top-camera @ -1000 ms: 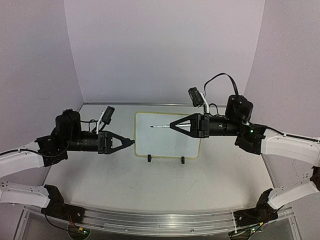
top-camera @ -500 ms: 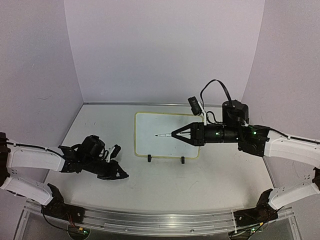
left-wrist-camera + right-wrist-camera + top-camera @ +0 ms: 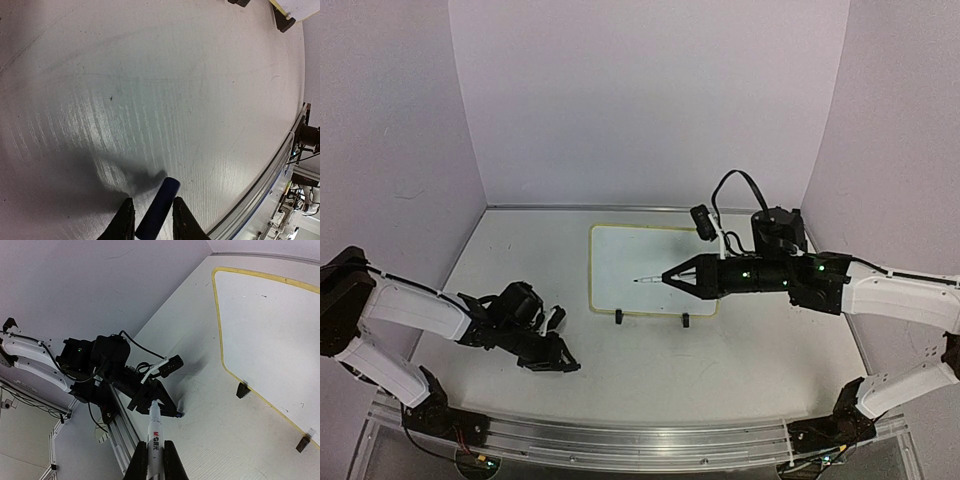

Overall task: Write a sentence on the whiteboard
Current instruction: Put down the pen cap at the center of the board, then hold the whiteboard at the center of the board.

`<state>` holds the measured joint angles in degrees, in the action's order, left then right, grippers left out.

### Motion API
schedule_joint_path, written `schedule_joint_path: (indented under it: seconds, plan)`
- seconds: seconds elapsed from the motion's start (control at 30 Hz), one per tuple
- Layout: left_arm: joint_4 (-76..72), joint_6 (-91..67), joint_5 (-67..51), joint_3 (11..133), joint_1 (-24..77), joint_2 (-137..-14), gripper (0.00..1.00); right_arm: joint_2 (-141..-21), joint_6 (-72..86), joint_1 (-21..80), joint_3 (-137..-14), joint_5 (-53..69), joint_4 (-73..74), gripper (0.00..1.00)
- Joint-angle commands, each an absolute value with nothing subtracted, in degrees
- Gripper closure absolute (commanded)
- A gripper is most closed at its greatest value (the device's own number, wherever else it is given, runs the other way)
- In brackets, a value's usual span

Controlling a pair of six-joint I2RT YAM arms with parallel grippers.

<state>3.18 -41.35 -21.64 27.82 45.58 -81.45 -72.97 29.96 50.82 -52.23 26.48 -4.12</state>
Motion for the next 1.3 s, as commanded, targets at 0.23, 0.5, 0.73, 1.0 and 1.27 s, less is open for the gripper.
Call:
schedule_joint_path:
  seconds: [0.23,0.5,0.73,1.0,1.27]
  plan:
    - [4.8,-40.7,-18.3,31.4,45.5,-80.8,0.38,-73.3,28.9,51.6,-52.8,22.2,-3.2,1.00]
    - [16.1,-32.8,-15.7,39.1,42.9,-74.6,0.24,-73.4,29.4,53.1,-53.5,18.8,-2.8,1.00]
    - [26.8,-18.2,-25.9,56.3,33.2,-78.6,0.23,-75.8,31.2,54.6,-55.2,13.6,-4.4,1.00]
    - [21.5,-9.4,-39.4,67.2,25.3,-87.0,0.29,-80.5,34.2,54.8,-56.8,11.2,-10.4,1.00]
    - [20.9,-3.5,-47.4,75.9,23.9,-96.2,0.40,-87.3,34.0,53.5,-62.7,11.2,-11.6,1.00]
